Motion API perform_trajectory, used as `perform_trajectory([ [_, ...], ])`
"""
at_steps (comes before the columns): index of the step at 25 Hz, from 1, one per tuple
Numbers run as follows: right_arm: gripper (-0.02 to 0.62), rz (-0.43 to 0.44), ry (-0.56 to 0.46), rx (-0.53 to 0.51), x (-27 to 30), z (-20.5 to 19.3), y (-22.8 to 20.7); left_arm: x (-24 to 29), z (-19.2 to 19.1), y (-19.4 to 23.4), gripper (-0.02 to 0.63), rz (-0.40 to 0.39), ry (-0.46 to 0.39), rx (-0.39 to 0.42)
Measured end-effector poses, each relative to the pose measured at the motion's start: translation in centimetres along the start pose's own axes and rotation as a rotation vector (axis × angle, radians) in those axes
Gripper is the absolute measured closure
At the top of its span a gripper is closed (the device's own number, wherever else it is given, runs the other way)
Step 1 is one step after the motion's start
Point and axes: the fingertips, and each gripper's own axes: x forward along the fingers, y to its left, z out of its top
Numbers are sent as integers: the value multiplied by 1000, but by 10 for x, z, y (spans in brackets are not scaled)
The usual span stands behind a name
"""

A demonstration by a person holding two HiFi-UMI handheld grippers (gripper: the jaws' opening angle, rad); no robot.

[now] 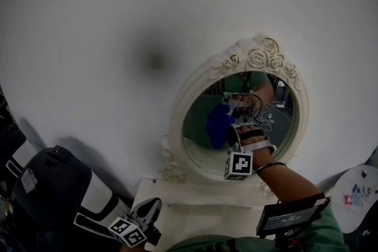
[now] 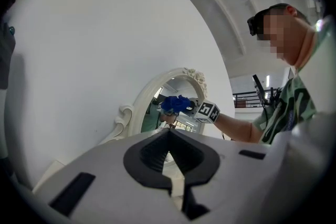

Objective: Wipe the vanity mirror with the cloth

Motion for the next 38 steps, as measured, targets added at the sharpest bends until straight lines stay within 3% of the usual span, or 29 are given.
perform_trajectory([
  [3,509,-7,-78,-31,21,62,0,-7,3,4,597,16,-12,-1],
  [7,509,-35,-122,-71,38,111,-8,-17,3,8,597,39,-25,-3],
  [11,509,-15,-130,-72,45,124,-3,-22,2,13,597,55,-27,-11],
  [16,509,-5,-115,-52,40,103,0,-12,-2,10,597,34,-14,-19],
  [24,509,-14,-11,-14,9,11,0,15,-9,-8,597,-34,23,-13],
  [38,509,30,493,-19,-62,-253,29,43,-21,-18,597,-99,75,-26],
])
